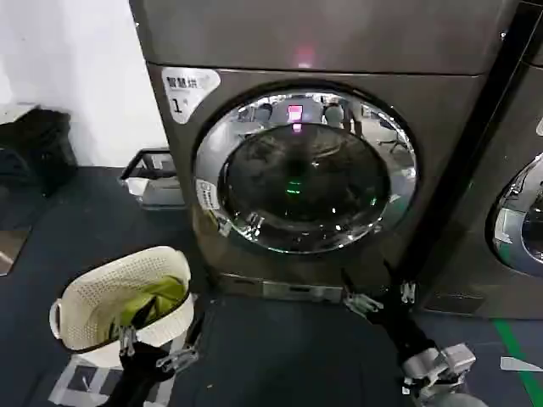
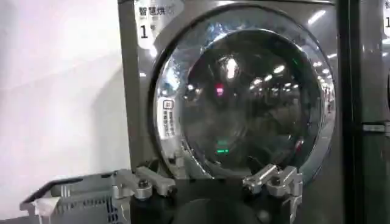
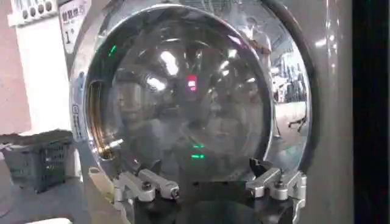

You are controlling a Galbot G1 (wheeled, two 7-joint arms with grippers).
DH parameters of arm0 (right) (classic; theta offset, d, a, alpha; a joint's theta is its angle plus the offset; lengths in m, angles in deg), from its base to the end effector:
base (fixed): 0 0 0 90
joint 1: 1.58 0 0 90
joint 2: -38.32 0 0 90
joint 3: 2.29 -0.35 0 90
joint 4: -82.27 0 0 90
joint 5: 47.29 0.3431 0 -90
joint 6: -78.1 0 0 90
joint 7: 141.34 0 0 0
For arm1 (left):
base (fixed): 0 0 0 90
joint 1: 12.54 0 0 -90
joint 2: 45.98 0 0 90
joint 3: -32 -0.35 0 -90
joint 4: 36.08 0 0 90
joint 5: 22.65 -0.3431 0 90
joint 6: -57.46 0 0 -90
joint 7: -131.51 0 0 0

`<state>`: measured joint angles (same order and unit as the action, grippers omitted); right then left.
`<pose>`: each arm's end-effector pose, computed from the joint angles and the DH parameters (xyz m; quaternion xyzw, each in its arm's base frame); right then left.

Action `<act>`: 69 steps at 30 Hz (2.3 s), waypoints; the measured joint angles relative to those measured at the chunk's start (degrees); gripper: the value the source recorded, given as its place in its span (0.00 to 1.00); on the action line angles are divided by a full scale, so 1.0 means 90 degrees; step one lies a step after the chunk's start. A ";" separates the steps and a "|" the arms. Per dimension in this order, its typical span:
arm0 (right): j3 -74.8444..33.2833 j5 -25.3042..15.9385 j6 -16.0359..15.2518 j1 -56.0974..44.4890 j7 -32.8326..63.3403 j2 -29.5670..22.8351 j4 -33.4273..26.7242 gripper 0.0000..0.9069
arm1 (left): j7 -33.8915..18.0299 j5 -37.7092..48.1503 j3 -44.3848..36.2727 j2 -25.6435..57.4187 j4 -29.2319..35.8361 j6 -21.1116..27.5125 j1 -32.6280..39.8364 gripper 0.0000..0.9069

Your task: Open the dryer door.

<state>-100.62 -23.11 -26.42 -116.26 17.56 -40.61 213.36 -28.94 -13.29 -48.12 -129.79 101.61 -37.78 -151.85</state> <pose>0.1845 -0.0607 -0.2113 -0.2155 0.9726 0.0793 0.0366 0.0790 0.0498 -0.2321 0.1533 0.9873 0.0254 0.0339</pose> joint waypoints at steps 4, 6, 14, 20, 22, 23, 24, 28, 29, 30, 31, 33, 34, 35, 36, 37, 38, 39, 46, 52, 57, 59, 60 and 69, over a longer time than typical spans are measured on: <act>0.0222 0.0567 -0.0319 0.0718 -0.0090 0.0629 -0.0344 1.00 | 0.0130 -0.0217 -0.0030 0.0015 -0.0070 -0.0065 0.0008 1.00; 0.0442 0.0707 -0.0365 0.1102 -0.0203 0.1010 -0.0599 1.00 | 0.0143 -0.0292 -0.0073 0.0001 -0.0086 -0.0039 0.0009 1.00; 0.1911 0.0309 -0.0016 0.2885 -0.0694 0.1936 -0.1771 1.00 | 0.0331 -0.0404 -0.0007 -0.0022 -0.0037 0.0196 0.0006 1.00; 0.3165 0.0020 0.0255 0.4158 -0.0603 0.1876 -0.2703 1.00 | 0.0244 -0.0670 -0.0042 -0.0120 -0.0105 0.0301 0.0038 1.00; 0.3555 -0.0016 0.0264 0.4548 -0.0522 0.1767 -0.3036 1.00 | 0.0161 -0.0785 -0.0043 -0.0129 -0.0120 0.0422 0.0050 1.00; 0.3729 -0.0043 0.0271 0.4716 -0.0505 0.1703 -0.3174 1.00 | 0.0161 -0.0788 -0.0041 -0.0136 -0.0113 0.0504 0.0040 1.00; 0.3873 -0.0069 0.0272 0.4854 -0.0504 0.1659 -0.3293 1.00 | 0.0161 -0.0798 -0.0041 -0.0145 -0.0103 0.0558 0.0034 1.00; 0.4315 -0.0141 0.0269 0.5323 -0.0483 0.1439 -0.3722 1.00 | 0.0171 -0.0774 -0.0036 -0.0159 -0.0081 0.0678 0.0034 1.00; 0.4401 -0.0142 0.0263 0.5417 -0.0472 0.1387 -0.3810 1.00 | 0.0171 -0.0785 -0.0034 -0.0162 -0.0081 0.0676 0.0034 1.00; 0.4480 -0.0143 0.0259 0.5500 -0.0464 0.1342 -0.3880 1.00 | 0.0169 -0.0783 -0.0034 -0.0169 -0.0063 0.0669 0.0032 1.00; 0.4562 -0.0144 0.0259 0.5596 -0.0455 0.1290 -0.3959 1.00 | 0.0168 -0.0783 -0.0036 -0.0171 -0.0049 0.0666 0.0027 1.00; 0.4668 -0.0145 0.0260 0.5742 -0.0432 0.1198 -0.4069 1.00 | 0.0121 -0.0802 -0.0049 -0.0172 -0.0032 0.0691 0.0023 1.00; 0.4720 -0.0147 0.0262 0.5806 -0.0434 0.1144 -0.4125 1.00 | 0.0058 -0.0834 -0.0065 -0.0172 -0.0030 0.0728 0.0027 1.00; 0.4767 -0.0158 0.0262 0.5863 -0.0434 0.1089 -0.4175 1.00 | -0.0003 -0.0866 -0.0089 -0.0171 -0.0030 0.0788 0.0039 1.00; 0.4815 -0.0175 0.0260 0.5922 -0.0417 0.1038 -0.4230 1.00 | -0.0059 -0.0882 -0.0119 -0.0174 -0.0030 0.0835 0.0055 1.00; 0.4860 -0.0202 0.0259 0.5982 -0.0389 0.0984 -0.4285 1.00 | -0.0065 -0.0903 -0.0132 -0.0175 -0.0027 0.0896 0.0061 1.00; 0.4902 -0.0229 0.0260 0.6040 -0.0380 0.0927 -0.4341 1.00 | -0.0009 -0.0913 -0.0134 -0.0175 -0.0008 0.0963 0.0063 1.00; 0.4944 -0.0246 0.0263 0.6094 -0.0380 0.0869 -0.4393 1.00 | 0.0076 -0.0914 -0.0136 -0.0174 0.0019 0.1040 0.0062 1.00; 0.5201 -0.0333 0.0261 0.6425 -0.0156 0.0462 -0.4827 1.00 | 0.0268 -0.0790 -0.0095 -0.0205 0.0055 0.1019 0.0147 1.00; 0.5305 -0.0318 0.0206 0.6584 -0.0149 0.0242 -0.5033 1.00 | 0.0524 -0.0532 -0.0047 -0.0215 0.0081 0.0906 0.0167 1.00; 0.5247 -0.0028 0.0092 0.6528 -0.0534 0.0282 -0.5003 1.00 | 0.0734 -0.0388 0.0031 -0.0211 0.0032 0.0781 0.0206 1.00; 0.5239 0.0187 0.0010 0.6476 -0.0757 0.0359 -0.4920 1.00 | 0.0729 -0.0345 0.0065 -0.0210 0.0002 0.0781 0.0243 1.00; 0.5234 0.0209 0.0011 0.6450 -0.0902 0.0406 -0.4873 1.00 | 0.0722 -0.0312 0.0088 -0.0210 -0.0025 0.0773 0.0270 1.00; 0.5100 0.0294 0.0299 0.6158 -0.2026 0.0872 -0.4399 1.00 | 0.0513 0.0641 0.0500 0.0039 -0.0289 0.1209 0.0656 1.00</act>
<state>-54.72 -20.46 -23.73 -60.83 -0.68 -32.76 173.77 -24.32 -7.53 -43.61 -129.43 99.00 -26.90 -145.95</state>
